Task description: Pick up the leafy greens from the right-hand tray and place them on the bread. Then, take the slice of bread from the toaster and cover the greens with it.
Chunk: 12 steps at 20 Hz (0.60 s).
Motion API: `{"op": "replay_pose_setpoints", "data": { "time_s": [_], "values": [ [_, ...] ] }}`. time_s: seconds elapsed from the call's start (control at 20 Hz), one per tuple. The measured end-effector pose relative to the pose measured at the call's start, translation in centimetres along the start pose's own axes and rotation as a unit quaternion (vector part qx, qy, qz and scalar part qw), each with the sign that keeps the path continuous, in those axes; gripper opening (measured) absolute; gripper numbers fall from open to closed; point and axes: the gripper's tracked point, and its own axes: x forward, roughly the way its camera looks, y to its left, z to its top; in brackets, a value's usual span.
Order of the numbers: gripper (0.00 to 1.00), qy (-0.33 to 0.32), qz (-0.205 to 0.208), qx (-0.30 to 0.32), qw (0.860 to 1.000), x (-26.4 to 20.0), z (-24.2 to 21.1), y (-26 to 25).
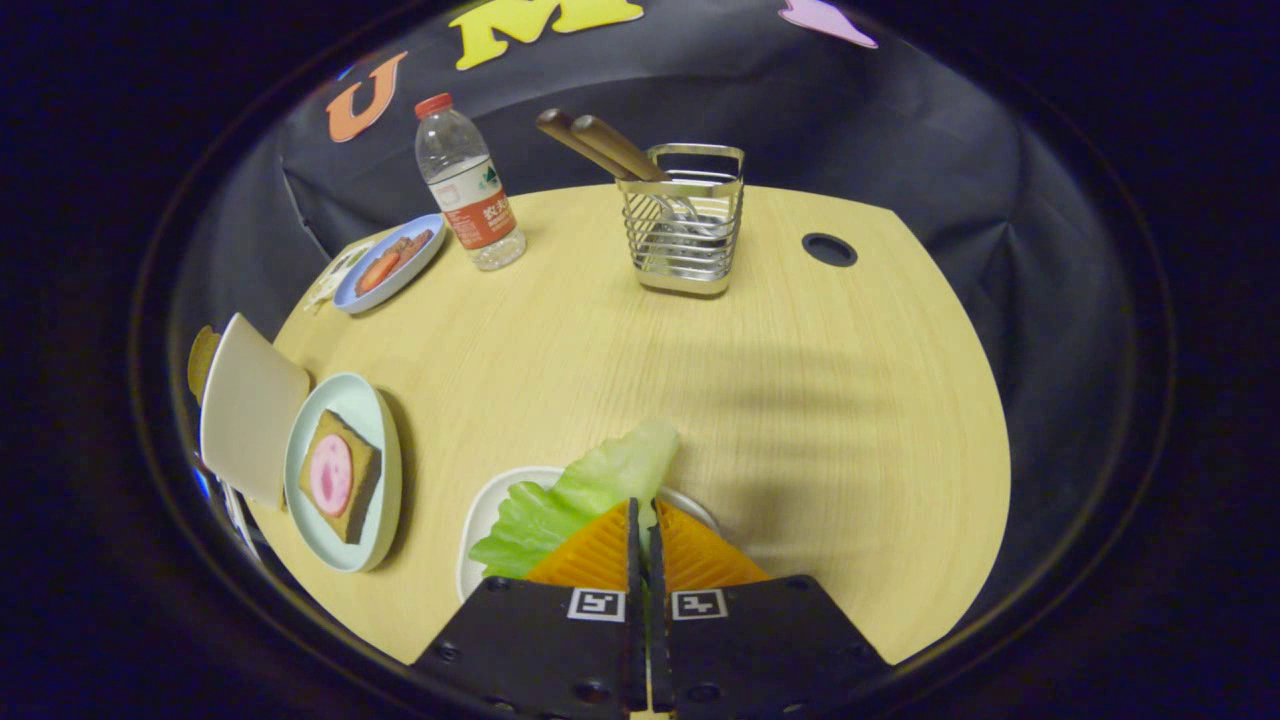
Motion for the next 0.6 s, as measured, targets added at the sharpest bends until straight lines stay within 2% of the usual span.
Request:
{"op": "replay_pose_setpoints", "data": {
  "time_s": [0.1,0.35,0.6],
  "values": [
    [0.02,-0.019,0.008,0.002,1.000,-1.2,0.6,0.7],
    [0.02,-0.066,-0.002,0.008,0.998,-5.2,1.6,1.7],
    [0.00,-0.104,-0.032,0.021,0.994,-9.5,1.6,2.9]
  ]
}}
